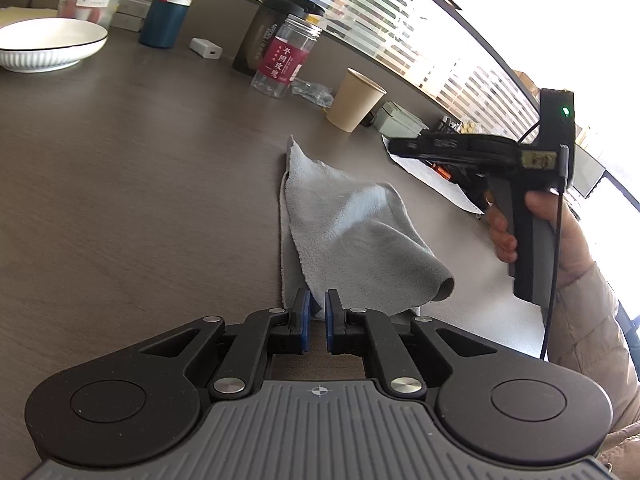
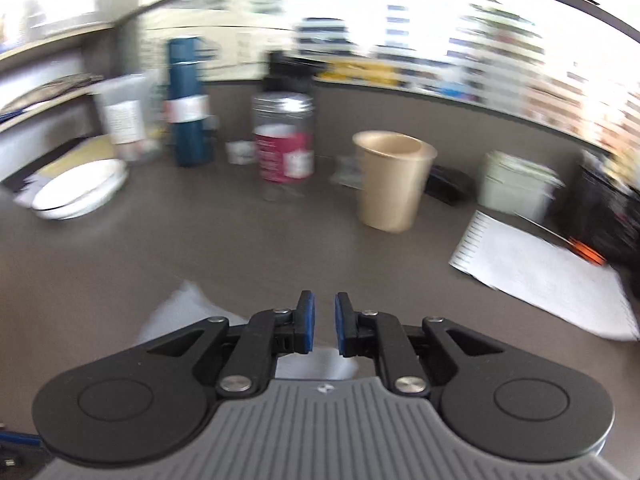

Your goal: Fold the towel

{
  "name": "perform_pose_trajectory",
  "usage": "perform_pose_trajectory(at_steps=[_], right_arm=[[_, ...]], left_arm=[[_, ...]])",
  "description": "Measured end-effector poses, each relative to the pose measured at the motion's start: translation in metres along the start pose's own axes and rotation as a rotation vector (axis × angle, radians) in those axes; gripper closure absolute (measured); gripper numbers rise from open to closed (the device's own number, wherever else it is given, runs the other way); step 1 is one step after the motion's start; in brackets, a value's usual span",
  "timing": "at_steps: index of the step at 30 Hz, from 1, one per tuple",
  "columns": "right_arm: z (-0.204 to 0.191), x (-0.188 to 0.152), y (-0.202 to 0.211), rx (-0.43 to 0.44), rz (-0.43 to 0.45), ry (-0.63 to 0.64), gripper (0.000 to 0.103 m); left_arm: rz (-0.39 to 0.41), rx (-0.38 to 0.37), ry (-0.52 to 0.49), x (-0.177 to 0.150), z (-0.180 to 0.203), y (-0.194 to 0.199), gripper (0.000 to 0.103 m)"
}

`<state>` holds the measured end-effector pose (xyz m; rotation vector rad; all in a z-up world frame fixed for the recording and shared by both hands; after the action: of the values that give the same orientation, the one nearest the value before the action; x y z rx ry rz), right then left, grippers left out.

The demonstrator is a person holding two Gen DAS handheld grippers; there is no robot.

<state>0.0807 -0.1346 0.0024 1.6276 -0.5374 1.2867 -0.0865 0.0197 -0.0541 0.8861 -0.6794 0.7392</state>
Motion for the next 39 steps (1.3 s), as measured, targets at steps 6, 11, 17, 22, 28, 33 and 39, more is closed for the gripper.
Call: perform_pose_trajectory(at_steps=[6,11,17,22,28,33,39], right_arm=[[-0.043,-0.014,-0.041,0.08,-0.093,0.074,0.089],[-0.075,-0.014,-0.067,0.115,-0.113,0.168,0.089],[-0.074,-0.002,-0.075,0.116,-0.077,0.135,0.089],[-0.065,0.0,-0.065,0.131,-0.08,0.117,0.089],[-0.073,-0.014,-0.066,0.137,-0.114,0.148,0.089],[-0.085,-0.014,-0.07,0.159,-0.091,0.141,0.089],[-0.082,-0.014,-0.049,0.193,-0.103,0.163,0.089]], left_arm=[[-0.004,0.003,-0.01,0.0,0.001,-0.001,0.092],[-0.007,-0.003,-0.008,0.0,0.0,-0.001,0.092],[-0.005,-0.005,-0.005,-0.001,0.0,-0.001,0.092],[-0.001,-0.008,-0.004,-0.001,-0.001,-0.002,0.092],[-0.002,-0.004,-0.011,-0.001,0.0,-0.002,0.092],[-0.004,-0.003,-0.009,0.0,0.0,-0.002,0.092],[-0.005,-0.011,-0.006,0.0,-0.001,-0.003,0.092]])
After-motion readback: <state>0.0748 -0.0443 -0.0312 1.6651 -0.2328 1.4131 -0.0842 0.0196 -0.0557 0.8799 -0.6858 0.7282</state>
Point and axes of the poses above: each gripper's, at about its wrist camera, not at the fingertips, and y roughly against the way its jaws point, z to its right, x to its top, the point moved 9 cm from there along -y, roughly the way its jaws point, and after that the axes turned 10 degrees about z, right-handed, at the moved point
